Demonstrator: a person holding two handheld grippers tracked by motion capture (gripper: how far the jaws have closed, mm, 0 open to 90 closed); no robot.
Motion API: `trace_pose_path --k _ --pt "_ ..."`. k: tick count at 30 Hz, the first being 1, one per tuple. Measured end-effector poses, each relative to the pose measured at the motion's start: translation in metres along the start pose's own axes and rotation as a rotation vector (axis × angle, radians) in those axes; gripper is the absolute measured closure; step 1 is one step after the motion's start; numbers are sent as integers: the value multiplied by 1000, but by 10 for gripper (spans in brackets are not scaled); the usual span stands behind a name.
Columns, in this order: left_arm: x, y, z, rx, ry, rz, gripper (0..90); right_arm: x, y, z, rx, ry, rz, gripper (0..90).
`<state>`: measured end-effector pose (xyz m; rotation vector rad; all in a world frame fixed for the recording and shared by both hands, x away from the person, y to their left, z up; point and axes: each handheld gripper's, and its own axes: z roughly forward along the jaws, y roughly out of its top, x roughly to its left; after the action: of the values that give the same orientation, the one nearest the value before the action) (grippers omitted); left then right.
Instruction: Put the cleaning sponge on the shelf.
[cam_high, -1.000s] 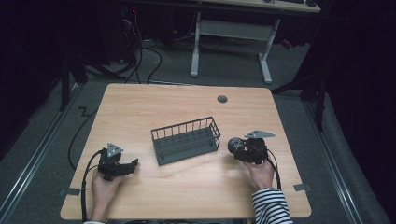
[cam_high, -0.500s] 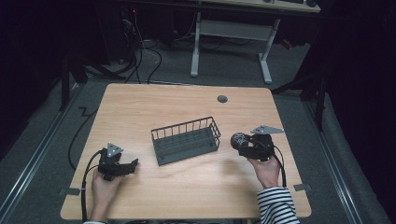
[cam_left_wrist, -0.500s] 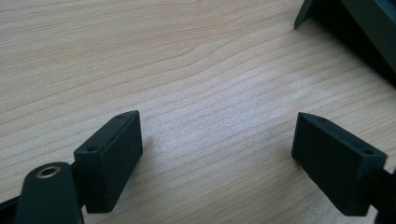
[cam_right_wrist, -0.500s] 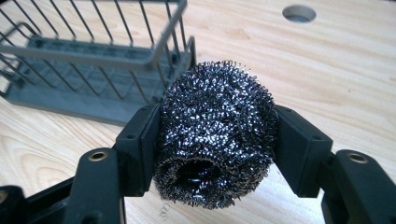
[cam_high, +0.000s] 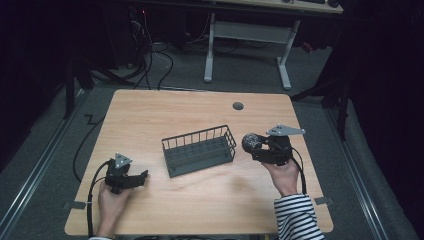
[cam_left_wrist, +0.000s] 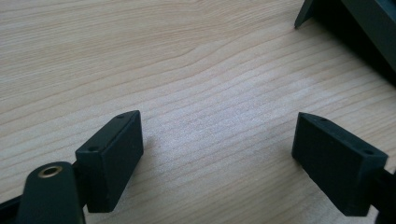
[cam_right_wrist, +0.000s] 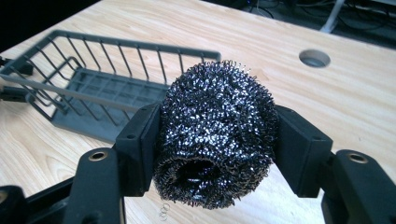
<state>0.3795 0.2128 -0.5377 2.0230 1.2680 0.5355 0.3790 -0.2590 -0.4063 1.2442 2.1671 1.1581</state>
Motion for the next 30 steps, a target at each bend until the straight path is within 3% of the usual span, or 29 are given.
trace_pose_path --k 14,30 --pt "0 0 0 0 -1 0 170 27 35 14 -4 73 -74 380" --pt "0 0 0 0 -2 0 171 37 50 51 63 107 -71 379"
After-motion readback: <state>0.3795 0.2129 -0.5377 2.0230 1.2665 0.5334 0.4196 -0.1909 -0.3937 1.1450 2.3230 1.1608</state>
